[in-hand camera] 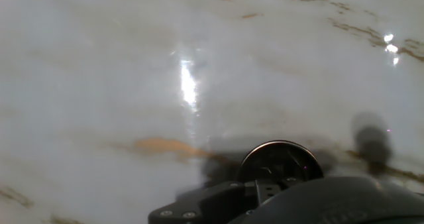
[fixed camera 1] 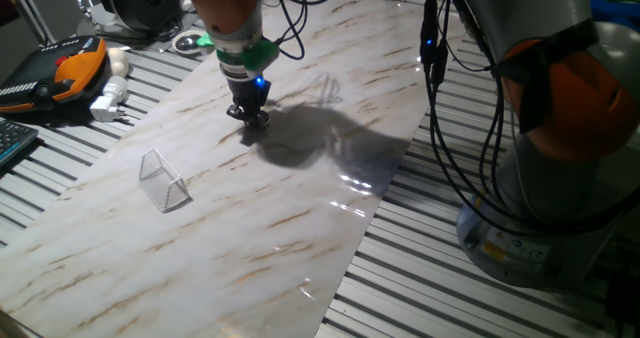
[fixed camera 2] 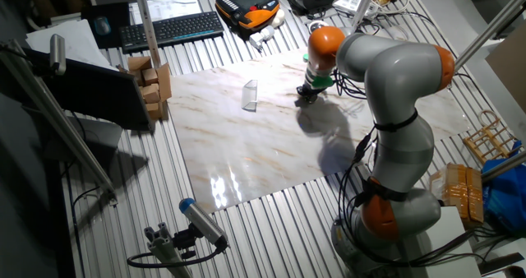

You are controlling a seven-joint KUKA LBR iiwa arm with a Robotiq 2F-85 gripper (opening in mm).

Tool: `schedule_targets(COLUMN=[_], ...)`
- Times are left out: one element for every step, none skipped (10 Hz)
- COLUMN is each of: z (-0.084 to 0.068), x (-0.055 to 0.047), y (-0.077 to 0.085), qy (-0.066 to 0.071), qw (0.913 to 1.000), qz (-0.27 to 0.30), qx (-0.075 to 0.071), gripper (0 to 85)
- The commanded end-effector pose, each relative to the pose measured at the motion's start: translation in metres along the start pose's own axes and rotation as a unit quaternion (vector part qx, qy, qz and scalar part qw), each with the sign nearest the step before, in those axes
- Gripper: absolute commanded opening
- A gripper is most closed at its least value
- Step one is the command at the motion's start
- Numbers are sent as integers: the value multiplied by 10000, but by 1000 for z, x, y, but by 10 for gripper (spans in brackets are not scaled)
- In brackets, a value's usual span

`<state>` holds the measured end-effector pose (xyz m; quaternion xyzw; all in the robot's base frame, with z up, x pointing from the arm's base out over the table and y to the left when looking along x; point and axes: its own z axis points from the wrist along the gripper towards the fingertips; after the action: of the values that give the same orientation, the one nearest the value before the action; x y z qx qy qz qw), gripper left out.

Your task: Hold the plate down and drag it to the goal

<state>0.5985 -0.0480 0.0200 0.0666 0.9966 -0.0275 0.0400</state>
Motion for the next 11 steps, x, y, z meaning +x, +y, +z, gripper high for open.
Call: schedule_targets(z=[0,-3,-6,-8,-8,-7,-6,-6,-5,-4,-4], x=[1,2,2,1,1,1,2,2,2,3,3], y=[-1,0,0,0,0,1,3,5,7,9,11], qy=[5,2,20,28,28,28,8,11,5,5,5], qw=[9999,9999,10000,10000,9999,9999,9999,9999,9999,9999,9999], qz=[41,2,-24,-54,-70,-70,-60,-51,-42,-35,-27], qx=[-127,-112,-78,-77,-77,-77,-103,-126,-134,-134,-134], gripper=[0,0,0,0,0,0,0,0,0,0,0])
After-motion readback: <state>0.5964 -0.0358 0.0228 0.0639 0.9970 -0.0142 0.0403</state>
